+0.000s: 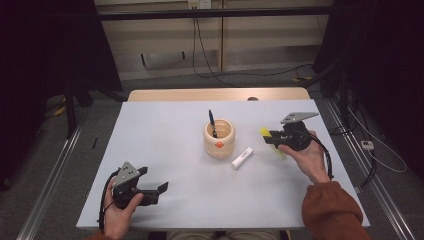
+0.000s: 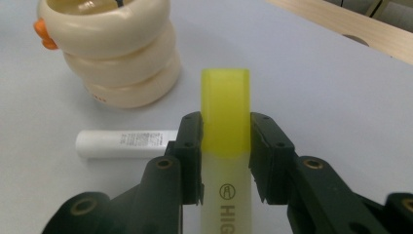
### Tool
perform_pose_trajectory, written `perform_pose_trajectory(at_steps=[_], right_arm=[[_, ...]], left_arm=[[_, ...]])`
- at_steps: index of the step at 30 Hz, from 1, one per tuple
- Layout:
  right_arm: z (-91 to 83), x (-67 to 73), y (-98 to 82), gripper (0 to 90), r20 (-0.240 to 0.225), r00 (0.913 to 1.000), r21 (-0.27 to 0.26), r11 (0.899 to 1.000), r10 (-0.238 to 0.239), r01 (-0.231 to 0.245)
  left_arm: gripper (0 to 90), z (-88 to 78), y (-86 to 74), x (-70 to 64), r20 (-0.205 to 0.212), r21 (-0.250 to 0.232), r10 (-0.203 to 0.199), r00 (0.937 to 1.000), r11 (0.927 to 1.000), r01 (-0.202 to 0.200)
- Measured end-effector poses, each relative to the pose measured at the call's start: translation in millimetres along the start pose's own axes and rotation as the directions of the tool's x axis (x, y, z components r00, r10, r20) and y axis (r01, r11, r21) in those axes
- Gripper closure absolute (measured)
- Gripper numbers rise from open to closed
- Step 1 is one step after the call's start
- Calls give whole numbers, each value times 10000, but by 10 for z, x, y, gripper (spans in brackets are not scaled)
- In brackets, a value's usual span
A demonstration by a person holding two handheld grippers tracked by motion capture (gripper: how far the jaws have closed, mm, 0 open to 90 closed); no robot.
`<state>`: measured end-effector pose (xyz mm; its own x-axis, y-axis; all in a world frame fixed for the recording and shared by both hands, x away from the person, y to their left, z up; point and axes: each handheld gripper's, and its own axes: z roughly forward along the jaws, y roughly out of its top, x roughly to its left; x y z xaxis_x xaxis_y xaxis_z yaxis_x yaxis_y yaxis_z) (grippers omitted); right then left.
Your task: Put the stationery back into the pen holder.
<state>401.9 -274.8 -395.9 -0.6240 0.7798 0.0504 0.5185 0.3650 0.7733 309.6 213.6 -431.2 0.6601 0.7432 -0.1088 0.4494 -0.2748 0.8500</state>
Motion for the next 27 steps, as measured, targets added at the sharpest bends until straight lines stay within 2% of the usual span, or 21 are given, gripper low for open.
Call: perform_pose_trajectory(at_steps=[9,19,21,23,27], right_arm=[[-27,106,20,670,-422,9991,-922,9957,89,-127],[-87,179,70,670,-579,9982,-1824,9830,129,-233],[-96,184,73,670,-635,9979,-2070,9779,161,-289],[-99,210,83,670,-453,9989,-2125,9772,-131,32],[-97,259,106,670,-650,9977,-2402,9707,-172,10]], left_arm=[[74,-13,3,4,7,-104,32,10000,9999,-32],[74,-10,3,1,-11,-96,36,10000,9999,-36],[74,-10,2,3,-17,-89,25,10000,10000,-25],[74,-12,3,5,-27,-77,-2,10000,10000,2],[73,-12,3,5,-41,-75,-11,10000,10000,11]])
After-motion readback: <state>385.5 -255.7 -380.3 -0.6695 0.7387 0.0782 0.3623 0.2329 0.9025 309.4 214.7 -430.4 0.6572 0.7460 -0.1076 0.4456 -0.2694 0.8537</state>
